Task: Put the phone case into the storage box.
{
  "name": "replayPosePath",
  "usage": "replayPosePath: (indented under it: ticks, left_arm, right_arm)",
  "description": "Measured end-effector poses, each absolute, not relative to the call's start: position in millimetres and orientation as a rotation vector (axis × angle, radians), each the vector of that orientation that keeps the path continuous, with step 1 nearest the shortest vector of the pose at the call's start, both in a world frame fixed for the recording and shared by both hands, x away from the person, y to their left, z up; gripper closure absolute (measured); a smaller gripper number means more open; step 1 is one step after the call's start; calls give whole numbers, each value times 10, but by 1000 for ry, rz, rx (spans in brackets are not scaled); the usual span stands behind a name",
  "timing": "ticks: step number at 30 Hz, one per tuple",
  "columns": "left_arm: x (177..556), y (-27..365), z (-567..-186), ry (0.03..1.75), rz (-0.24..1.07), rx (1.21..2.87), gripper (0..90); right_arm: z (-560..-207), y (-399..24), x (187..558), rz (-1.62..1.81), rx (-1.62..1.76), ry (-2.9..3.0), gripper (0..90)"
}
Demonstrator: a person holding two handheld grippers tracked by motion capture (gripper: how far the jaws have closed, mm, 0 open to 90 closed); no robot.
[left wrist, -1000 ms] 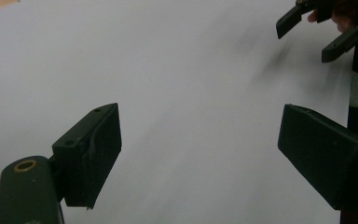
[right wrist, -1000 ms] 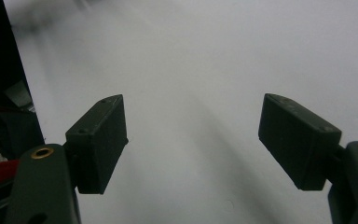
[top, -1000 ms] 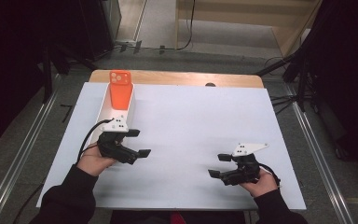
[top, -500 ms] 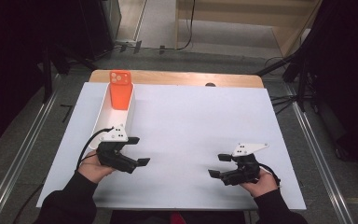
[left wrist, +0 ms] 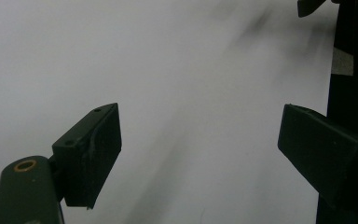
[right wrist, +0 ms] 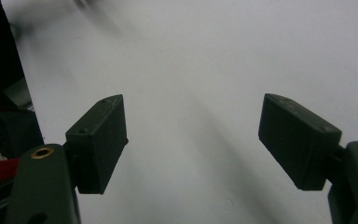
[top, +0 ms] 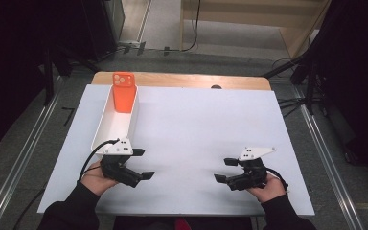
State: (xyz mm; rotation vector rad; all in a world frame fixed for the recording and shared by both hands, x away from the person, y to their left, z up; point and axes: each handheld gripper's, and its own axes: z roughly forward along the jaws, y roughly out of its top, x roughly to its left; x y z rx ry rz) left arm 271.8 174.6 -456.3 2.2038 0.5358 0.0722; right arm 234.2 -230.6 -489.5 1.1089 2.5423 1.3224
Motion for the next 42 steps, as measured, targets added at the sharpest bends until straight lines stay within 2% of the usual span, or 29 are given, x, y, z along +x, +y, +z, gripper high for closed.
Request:
replayPosePath:
  ticks: [20, 42]
  left_arm:
    - [2550, 1759, -4635, 480, 65, 2246, 135]
    - [2569, 1781, -4692, 493, 44, 2269, 135]
  right_arm:
    - [-4899, -2298, 2343, 1321, 1110, 2544, 223]
    - [-4900, -2293, 2342, 1319, 1105, 2546, 223]
